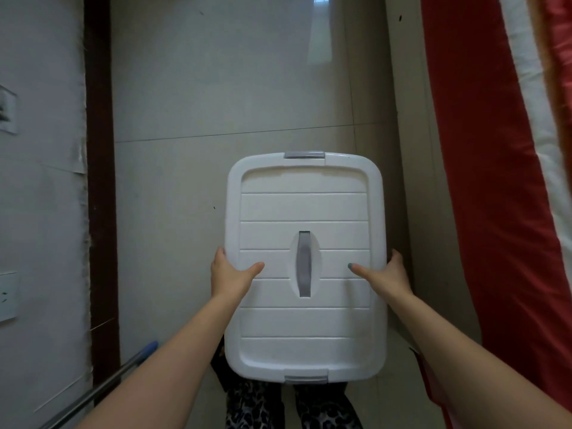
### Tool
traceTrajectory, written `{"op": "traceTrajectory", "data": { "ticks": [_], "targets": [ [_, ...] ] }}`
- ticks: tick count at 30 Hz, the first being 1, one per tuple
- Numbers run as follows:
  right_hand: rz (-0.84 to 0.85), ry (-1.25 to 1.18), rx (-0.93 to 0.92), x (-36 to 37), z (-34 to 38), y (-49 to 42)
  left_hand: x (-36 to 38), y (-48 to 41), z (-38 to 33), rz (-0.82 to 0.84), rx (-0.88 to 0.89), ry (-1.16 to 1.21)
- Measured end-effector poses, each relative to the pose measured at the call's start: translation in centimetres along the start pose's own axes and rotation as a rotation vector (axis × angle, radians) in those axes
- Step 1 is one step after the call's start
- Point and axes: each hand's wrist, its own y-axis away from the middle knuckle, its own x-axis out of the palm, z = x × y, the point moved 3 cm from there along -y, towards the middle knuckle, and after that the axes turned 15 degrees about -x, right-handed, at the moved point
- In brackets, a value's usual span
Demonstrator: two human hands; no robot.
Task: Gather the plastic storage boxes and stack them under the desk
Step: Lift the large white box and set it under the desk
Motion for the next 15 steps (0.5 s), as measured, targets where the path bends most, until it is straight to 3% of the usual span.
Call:
{"op": "traceTrajectory", "data": {
  "ticks": [10,15],
  "targets": [
    [0.007,0.092,-0.034,0.81,-0.66,-0.23,0.71,-1.13,0.35,-0.093,-0.028,-0.064],
    [0.012,0.204,-0.033,0.40,-0.23,0.63,0.23,-0.62,0.63,-0.059,-0.041,-0.087]
  ]
}}
